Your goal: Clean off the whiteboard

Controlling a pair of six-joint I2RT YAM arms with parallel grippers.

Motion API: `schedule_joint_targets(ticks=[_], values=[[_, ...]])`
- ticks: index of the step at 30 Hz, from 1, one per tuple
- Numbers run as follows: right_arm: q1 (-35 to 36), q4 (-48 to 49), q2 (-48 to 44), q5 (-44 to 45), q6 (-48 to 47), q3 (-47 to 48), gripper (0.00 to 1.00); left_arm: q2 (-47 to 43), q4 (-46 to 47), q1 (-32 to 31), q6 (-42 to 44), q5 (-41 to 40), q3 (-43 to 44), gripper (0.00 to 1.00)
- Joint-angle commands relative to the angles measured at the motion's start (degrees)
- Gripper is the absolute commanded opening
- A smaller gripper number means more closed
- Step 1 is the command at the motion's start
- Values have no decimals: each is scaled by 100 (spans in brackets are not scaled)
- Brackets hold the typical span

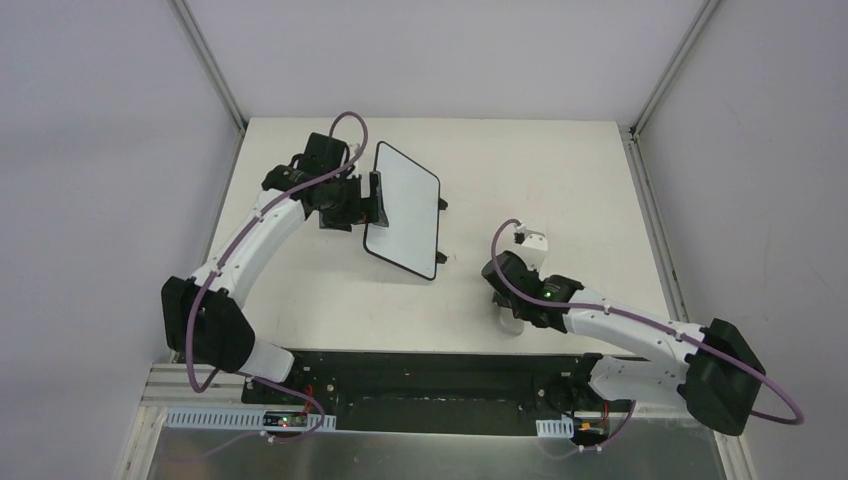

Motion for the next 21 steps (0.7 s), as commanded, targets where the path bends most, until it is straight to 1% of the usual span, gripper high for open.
schedule_joint_targets(ticks=[1,3,7,8,10,12,16,19,21], values=[[-5,-578,438,72,189,460,0,-723,-113,8,258,-560,-49,94],[15,-695,563,18,219,555,6,-981,-62,8,315,-702,-107,96],[56,-837,456,-79,248,594,28,-1465,91,-5,399,-817,-216,97],[58,-880,366,-96,248,585,33,-1634,152,-27,421,-819,-261,97],[66,-982,113,-147,240,588,47,-1848,259,-154,513,-824,-335,97],[74,-1104,-161,-176,226,635,58,-2032,347,-308,630,-860,-392,97],[97,-1274,-847,-208,105,773,74,-2458,694,-635,892,-800,-618,97],[98,-1351,-1462,-207,-35,912,82,-2844,1223,-830,1052,-504,-906,96],[97,-1379,-1852,-237,-195,1065,85,-3186,1620,-973,1155,-210,-1163,96]])
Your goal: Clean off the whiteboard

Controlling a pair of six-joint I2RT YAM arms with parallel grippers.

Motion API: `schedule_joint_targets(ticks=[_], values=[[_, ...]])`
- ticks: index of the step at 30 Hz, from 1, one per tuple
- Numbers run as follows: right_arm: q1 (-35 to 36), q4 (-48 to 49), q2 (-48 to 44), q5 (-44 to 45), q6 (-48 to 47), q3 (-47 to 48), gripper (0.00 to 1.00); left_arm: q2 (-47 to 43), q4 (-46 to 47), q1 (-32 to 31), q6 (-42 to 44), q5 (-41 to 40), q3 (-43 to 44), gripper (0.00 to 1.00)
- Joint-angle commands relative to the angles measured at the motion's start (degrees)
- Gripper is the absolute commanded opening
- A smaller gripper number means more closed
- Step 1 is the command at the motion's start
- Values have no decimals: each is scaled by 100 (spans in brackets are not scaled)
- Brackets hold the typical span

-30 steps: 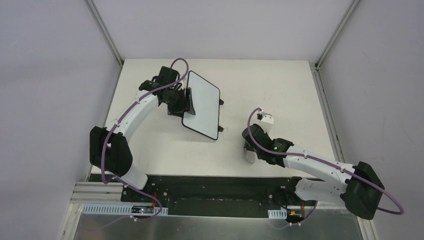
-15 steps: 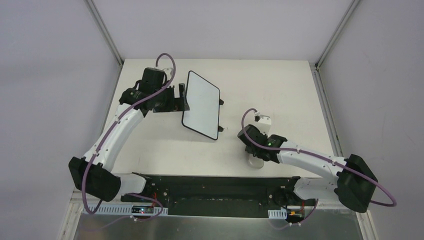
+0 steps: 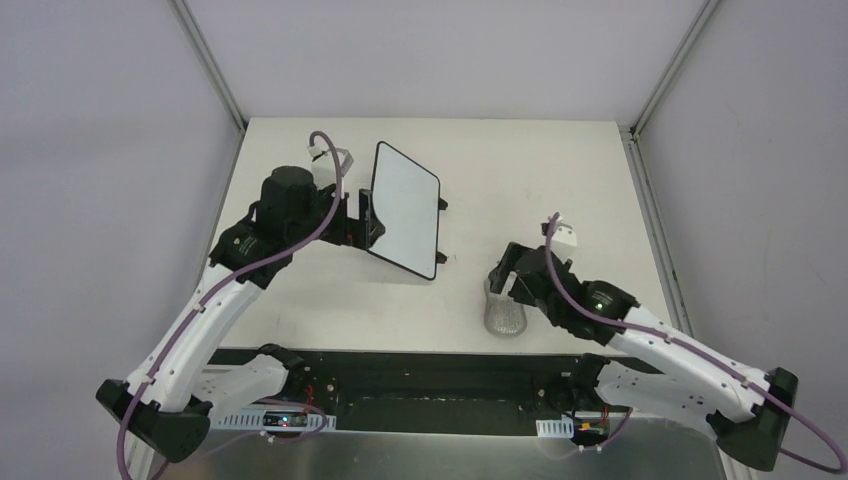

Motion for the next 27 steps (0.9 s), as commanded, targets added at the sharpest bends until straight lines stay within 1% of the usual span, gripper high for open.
schedule_joint_targets(ticks=[1,3,4,7,9,14,19,22,24,27], values=[[29,-240,-826,-13,-369,538,86,-744,1151,-275,432,599,-473,96],[32,-191,-1138,-119,-623,759,89,-1223,1587,-392,552,857,-746,95],[31,-104,-1278,-212,-802,828,92,-1428,1777,-414,611,961,-881,95],[26,85,-1621,-404,-1286,1162,97,-2103,2137,-448,652,979,-1127,95],[34,155,-1695,-481,-1546,1415,100,-2535,2141,-448,576,799,-1098,94],[31,388,-1731,-598,-1934,1847,100,-3335,1950,-448,401,507,-796,97],[27,972,-1985,-631,-1920,1458,100,-3729,1766,-448,193,524,-533,99],[29,1410,-2248,-459,-1816,1045,100,-3809,1464,-448,261,388,-358,99],[28,1617,-2412,-567,-1879,860,100,-3868,1276,-448,295,283,-275,99],[28,1581,-2549,-431,-1880,791,100,-3998,1271,-448,274,204,-368,99]])
